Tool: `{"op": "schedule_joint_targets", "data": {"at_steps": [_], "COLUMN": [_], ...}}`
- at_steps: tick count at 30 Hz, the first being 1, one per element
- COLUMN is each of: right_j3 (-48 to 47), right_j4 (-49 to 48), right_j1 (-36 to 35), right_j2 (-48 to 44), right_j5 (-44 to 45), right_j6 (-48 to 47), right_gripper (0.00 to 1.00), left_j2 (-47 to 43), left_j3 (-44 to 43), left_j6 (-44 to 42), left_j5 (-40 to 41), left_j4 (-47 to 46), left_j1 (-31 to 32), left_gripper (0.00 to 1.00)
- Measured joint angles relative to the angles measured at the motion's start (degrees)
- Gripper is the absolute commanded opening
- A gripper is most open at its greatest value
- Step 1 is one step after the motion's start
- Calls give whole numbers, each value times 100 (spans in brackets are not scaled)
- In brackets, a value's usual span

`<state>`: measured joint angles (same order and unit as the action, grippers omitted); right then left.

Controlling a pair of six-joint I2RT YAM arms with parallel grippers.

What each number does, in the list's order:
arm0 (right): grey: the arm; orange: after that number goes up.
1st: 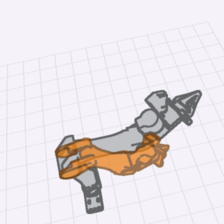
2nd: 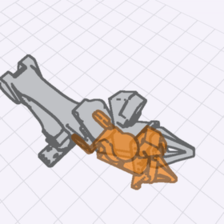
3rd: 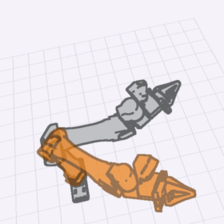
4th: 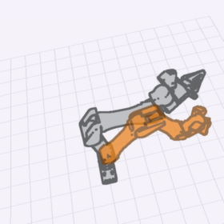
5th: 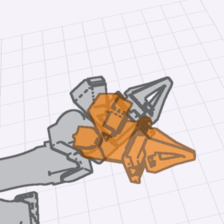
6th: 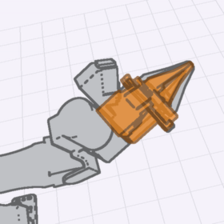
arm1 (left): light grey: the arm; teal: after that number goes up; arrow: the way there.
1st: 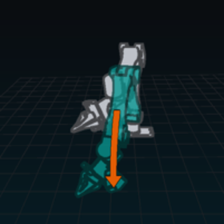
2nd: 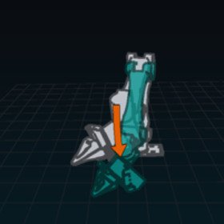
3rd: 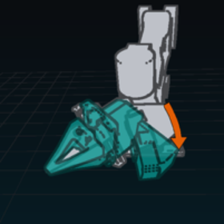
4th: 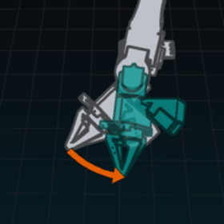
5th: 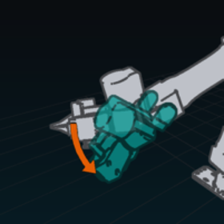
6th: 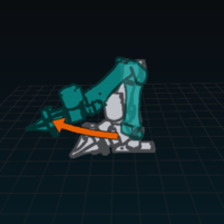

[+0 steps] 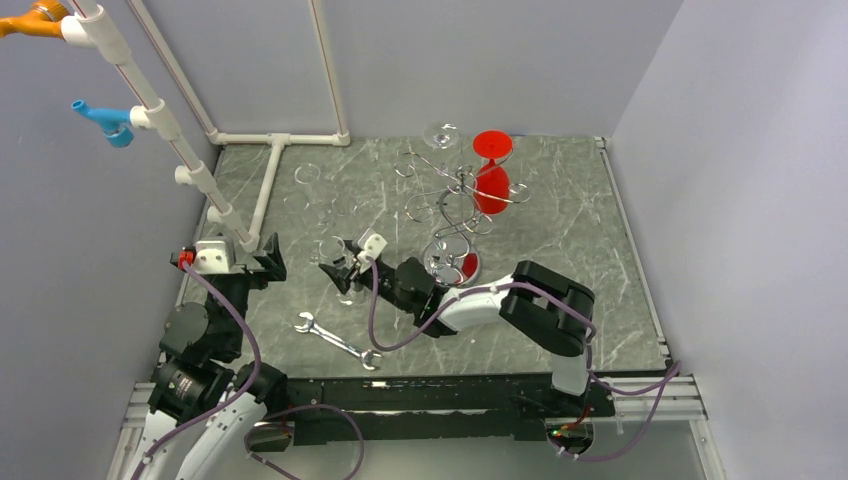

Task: Take the wine glass off the wine glass rack
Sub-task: Place the wine glass at the center of the board, then reset both arms

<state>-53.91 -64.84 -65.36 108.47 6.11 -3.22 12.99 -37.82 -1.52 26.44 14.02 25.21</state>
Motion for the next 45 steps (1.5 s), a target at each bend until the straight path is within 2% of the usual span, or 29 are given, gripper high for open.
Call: {"op": "schedule_joint_targets", "data": {"at_steps": [7,15,17,25,28,36,45], "right_j3": [37,66,74,76,76,140,157], "right_j4": [-15,-37,-37,-293,-293,-170,417], "right_j1": [-83,-138,-170,-326,-376,-610,-1200], "right_j2": [42,42,46,50,50,-85,-990], "right_j5": [157,280,306,494,570,905,1298], "right_j6": [-2,-39,-63,-271,-348,-684,-1290], "right_gripper": [29,68,75,88,99,100,100], "left_j2": [2,9,13,13,13,13,13], "left_j3": [0,0,0,0,0,0,2], "left_j6": [0,-42,-44,-46,-63,-83,-85], "left_j5": [9,39,39,42,42,44,46], "left_j4": [0,0,0,0,0,0,0], "left_j1": [0,0,0,-2,-2,-2,-2], "left_gripper": [99,100,99,99,100,99,99]}}
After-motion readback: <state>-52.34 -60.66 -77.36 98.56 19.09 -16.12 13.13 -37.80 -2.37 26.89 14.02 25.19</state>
